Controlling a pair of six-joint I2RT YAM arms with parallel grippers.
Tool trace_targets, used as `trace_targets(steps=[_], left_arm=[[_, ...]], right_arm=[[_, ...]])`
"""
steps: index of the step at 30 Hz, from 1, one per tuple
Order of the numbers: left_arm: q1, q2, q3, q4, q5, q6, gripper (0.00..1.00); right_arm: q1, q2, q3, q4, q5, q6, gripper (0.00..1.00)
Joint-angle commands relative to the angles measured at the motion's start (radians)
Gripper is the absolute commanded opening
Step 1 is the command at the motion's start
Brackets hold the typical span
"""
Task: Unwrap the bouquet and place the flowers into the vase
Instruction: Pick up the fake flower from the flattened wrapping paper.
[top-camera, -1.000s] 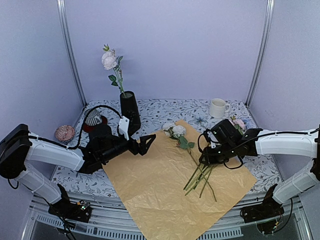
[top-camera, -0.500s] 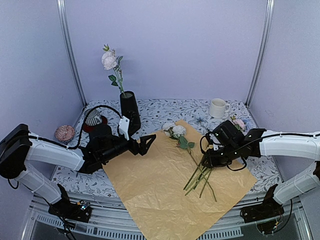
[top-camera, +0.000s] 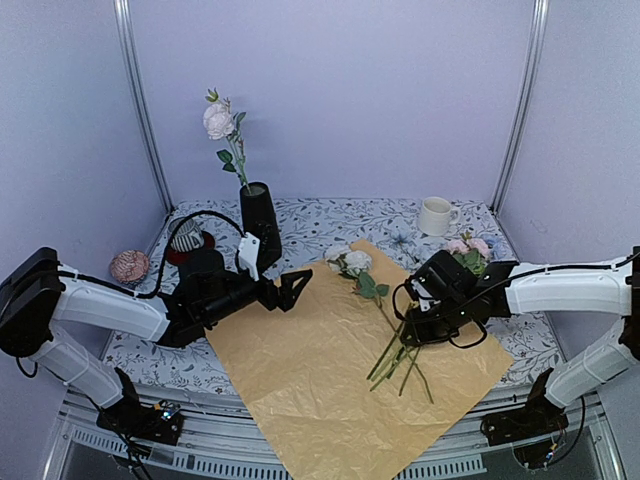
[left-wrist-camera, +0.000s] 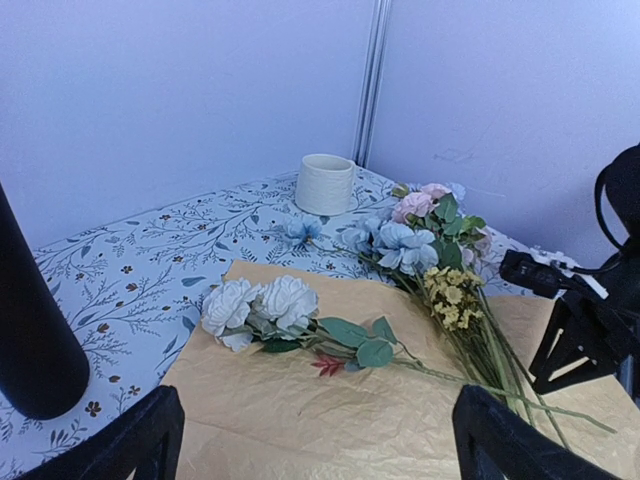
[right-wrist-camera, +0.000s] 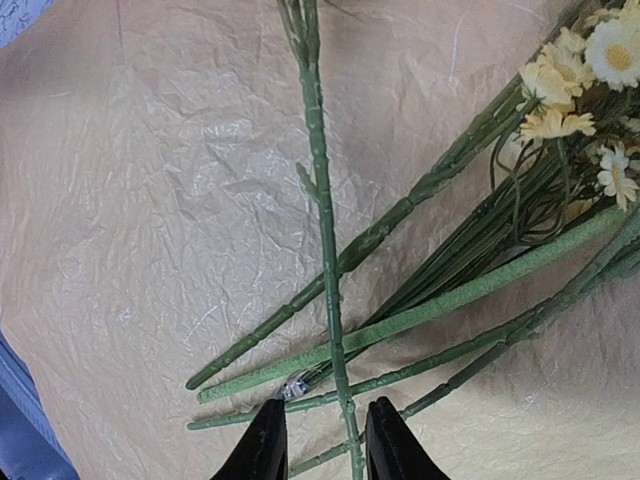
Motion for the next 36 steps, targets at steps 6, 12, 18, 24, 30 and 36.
trace_targets(steps=[6,12,18,24,30,36], left_arm=[[-0.014,0.008,0.024,-0.003,0.008,0.011,0.96],[-0.015,0.008,0.024,-0.004,0.005,0.013,0.96],[-0.013,0.006,0.024,-0.004,0.005,0.013,0.96],[-0.015,0.008,0.024,-0.004,0.006,0.011,0.96],[-0.013,0.008,0.024,-0.004,0.006,0.013,0.96],[-0.014,0.008,0.024,-0.004,0.005,0.014,0.96]], right_arm=[[0.013,0.064,0.017,0.026,0.016,-0.007,0.30],[0.014,0.099,0.048,0.034,0.027,-0.018,0.29],[0.013,0.115,0.062,0.031,0.046,-0.023,0.29],[0.014,0.127,0.070,0.031,0.059,-0.023,0.29],[0.014,0.160,0.083,0.035,0.059,-0.032,0.28],[0.015,0.188,0.088,0.049,0.053,-0.038,0.27]])
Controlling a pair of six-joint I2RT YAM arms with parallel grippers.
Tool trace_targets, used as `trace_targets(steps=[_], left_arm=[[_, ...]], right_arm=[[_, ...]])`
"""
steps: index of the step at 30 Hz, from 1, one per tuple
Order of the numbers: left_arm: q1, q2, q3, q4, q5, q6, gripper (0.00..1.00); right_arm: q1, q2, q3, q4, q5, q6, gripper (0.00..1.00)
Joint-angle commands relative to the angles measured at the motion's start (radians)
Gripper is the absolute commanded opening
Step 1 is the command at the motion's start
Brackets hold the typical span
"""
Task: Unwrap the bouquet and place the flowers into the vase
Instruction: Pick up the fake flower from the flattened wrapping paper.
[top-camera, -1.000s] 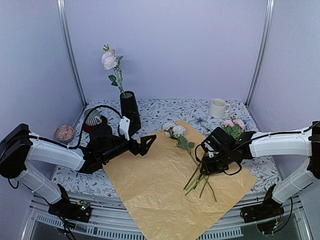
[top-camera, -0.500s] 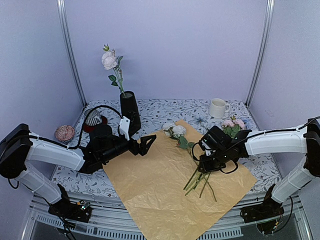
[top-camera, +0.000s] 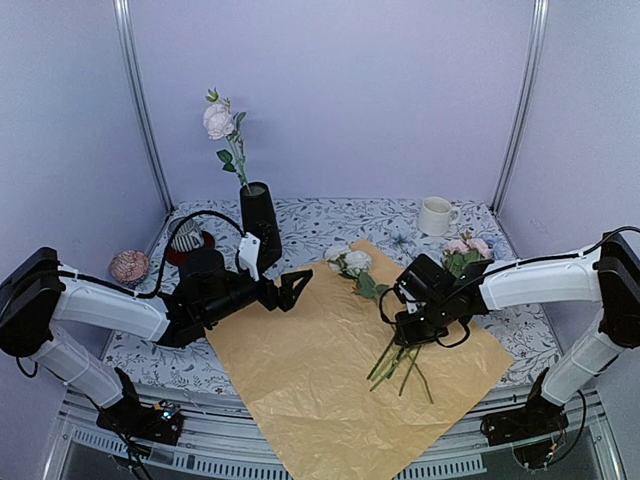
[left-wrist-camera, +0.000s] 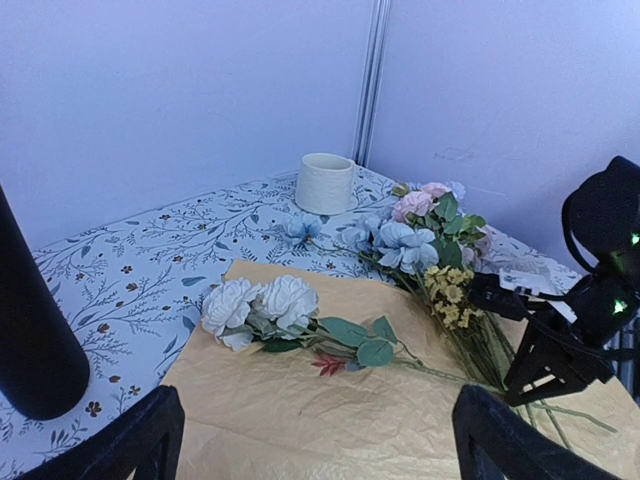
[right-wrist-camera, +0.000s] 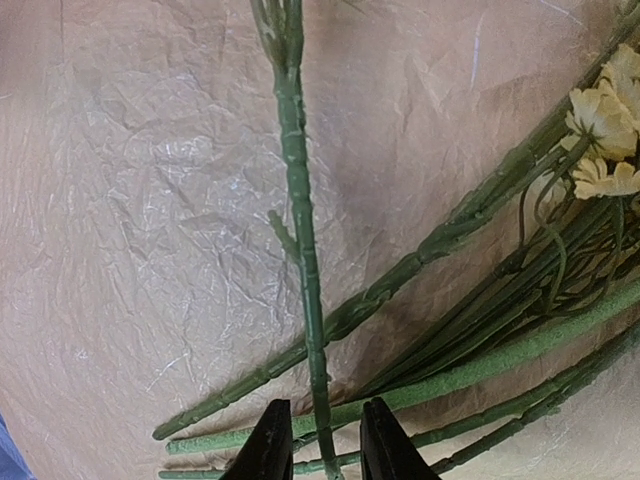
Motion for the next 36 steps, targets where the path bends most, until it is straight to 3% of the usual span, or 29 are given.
trace_targets(steps=[1,12,20,26,36], left_arm=[[-0.014,0.007,0.023,-0.001,0.004,0.010,0.96],[-0.014,0.004,0.020,0.000,0.000,0.009,0.96],[-0.014,-0.006,0.012,0.006,-0.006,0.008,0.95],[-0.014,-0.010,0.008,0.012,-0.005,0.007,0.95],[-0.013,-0.039,-0.027,0.052,-0.022,0.007,0.94]], right_arm=[[0.008,0.029,0.030,0.021,0.011,-0.010,0.27],[0.007,0.082,0.033,0.053,0.011,-0.017,0.20],[0.007,-0.028,0.041,0.073,0.057,-0.023,0.04],[0.007,-0.137,0.056,0.131,0.096,-0.051,0.04],[0.006,-0.231,0.049,0.459,0.176,-0.231,0.04]])
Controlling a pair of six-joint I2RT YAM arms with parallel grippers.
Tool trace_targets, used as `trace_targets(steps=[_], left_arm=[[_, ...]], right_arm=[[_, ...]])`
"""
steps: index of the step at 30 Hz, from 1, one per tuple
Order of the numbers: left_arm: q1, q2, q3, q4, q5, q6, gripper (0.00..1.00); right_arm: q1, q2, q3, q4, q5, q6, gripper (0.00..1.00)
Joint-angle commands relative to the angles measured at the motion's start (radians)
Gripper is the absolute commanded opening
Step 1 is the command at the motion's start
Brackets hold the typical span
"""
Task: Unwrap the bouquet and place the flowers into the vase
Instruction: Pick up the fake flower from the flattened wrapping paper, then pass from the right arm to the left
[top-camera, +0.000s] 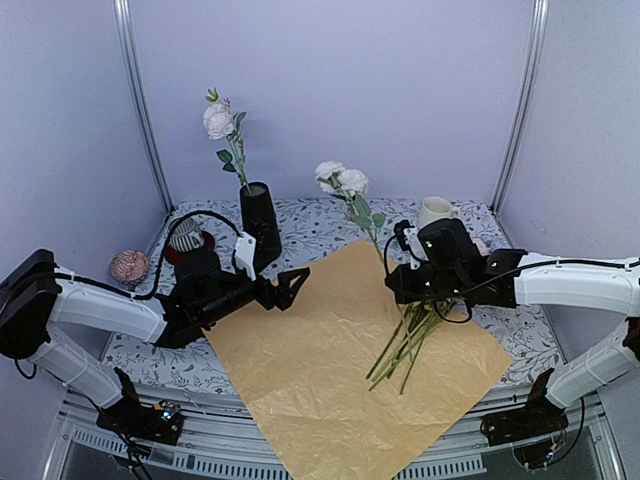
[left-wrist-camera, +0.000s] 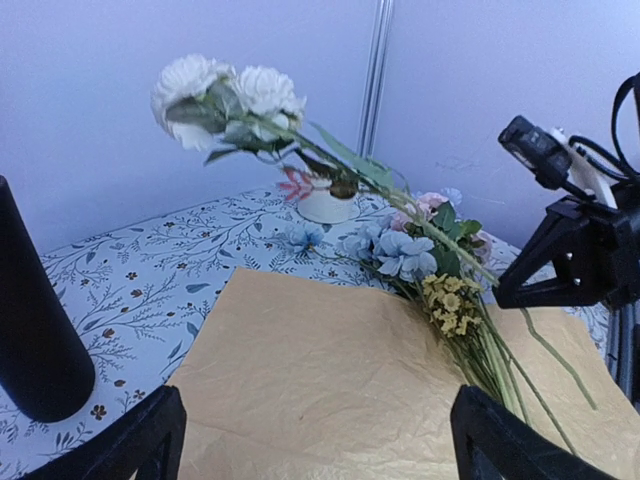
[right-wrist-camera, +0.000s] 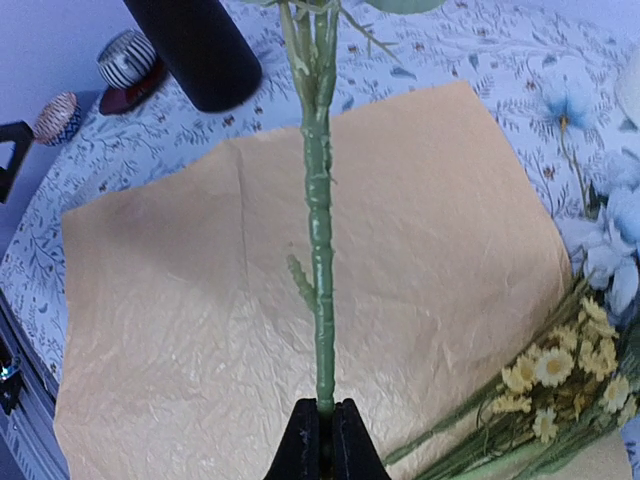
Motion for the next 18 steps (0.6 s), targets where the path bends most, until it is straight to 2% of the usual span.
trace_targets(steps=[1,9,13,15,18], left_arm=[[-0.014,-0.021,-0.013,0.036,-0.013,0.007,0.94],[-0.014,-0.022,-0.014,0.036,-0.016,0.008,0.94],[-0.015,-0.021,-0.014,0.036,-0.013,0.006,0.94],[-0.014,-0.019,-0.016,0.042,-0.009,0.000,0.95],[-0.014,-0.009,-0.018,0.057,0.009,-0.013,0.97]], right_arm=[[0.004,-0.044,0.019,0.262,0.039,-0.138,0.04],[-0.005,0.011,-0.081,0.660,0.087,-0.255,0.03],[-0.028,0.068,-0.154,0.836,-0.027,-0.236,0.03],[-0.028,0.089,-0.226,0.982,-0.082,-0.244,0.03],[-0.029,0.118,-0.321,1.175,-0.086,-0.239,0.03]])
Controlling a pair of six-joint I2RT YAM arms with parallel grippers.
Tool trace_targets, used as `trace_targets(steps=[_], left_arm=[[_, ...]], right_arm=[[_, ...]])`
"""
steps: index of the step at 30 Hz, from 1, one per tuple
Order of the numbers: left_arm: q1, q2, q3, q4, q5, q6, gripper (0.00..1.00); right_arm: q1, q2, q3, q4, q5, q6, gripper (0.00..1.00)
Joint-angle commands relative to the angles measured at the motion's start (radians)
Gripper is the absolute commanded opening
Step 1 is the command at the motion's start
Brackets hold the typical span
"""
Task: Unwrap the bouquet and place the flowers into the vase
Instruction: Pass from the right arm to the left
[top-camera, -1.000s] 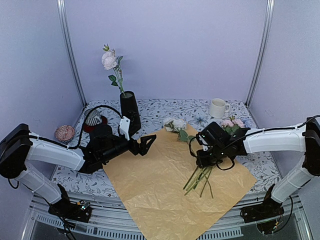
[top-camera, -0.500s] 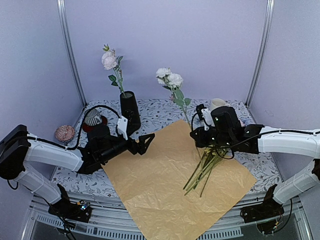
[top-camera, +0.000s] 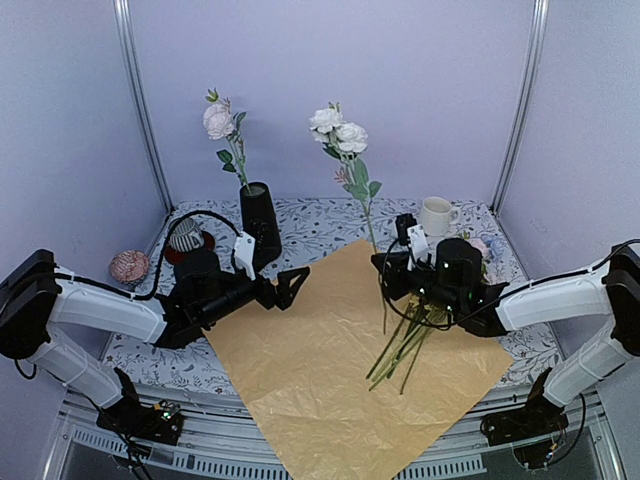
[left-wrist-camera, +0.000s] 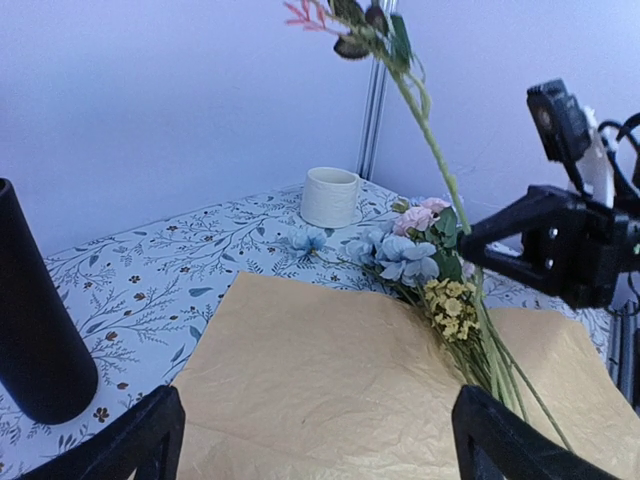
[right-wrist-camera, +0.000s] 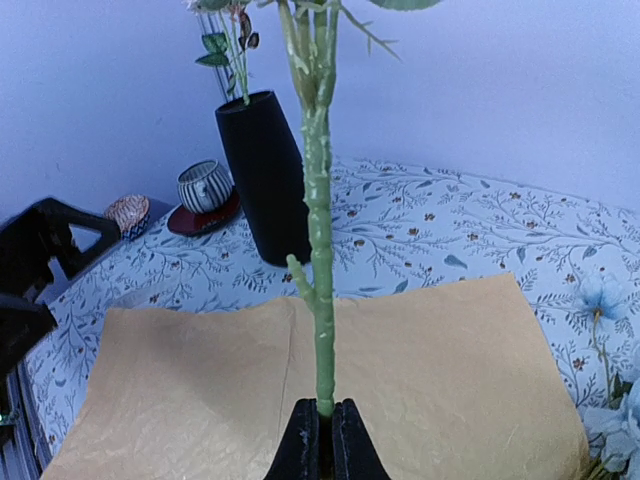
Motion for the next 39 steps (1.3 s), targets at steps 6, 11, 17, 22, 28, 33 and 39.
trace_targets(steps=[6,11,17,22,28,33,39], left_arm=[[-0.011,0.034,-0.015,0.108,0.128,-0.052,0.98],[0.010,0.043,-0.019,0.135,0.190,-0.095,0.98],[0.069,0.040,-0.068,0.261,0.339,-0.169,0.98],[0.145,0.071,-0.120,0.432,0.478,-0.269,0.98],[0.169,0.112,-0.117,0.523,0.598,-0.300,0.98],[0.170,0.091,-0.127,0.513,0.584,-0.283,0.98],[0.168,0.091,-0.124,0.505,0.585,-0.278,0.98]], right_arm=[[-0.003,0.080,-0.132,0.412,-0.126,0.003,0.03],[-0.003,0.126,-0.115,0.413,-0.178,0.026,0.03],[-0.002,0.164,-0.082,0.395,-0.252,0.065,0.03],[0.000,0.193,-0.055,0.383,-0.301,0.109,0.04],[0.052,0.253,0.006,0.350,-0.369,0.153,0.07],[0.073,0.275,0.022,0.346,-0.370,0.149,0.07],[0.083,0.290,0.029,0.346,-0.365,0.144,0.07]])
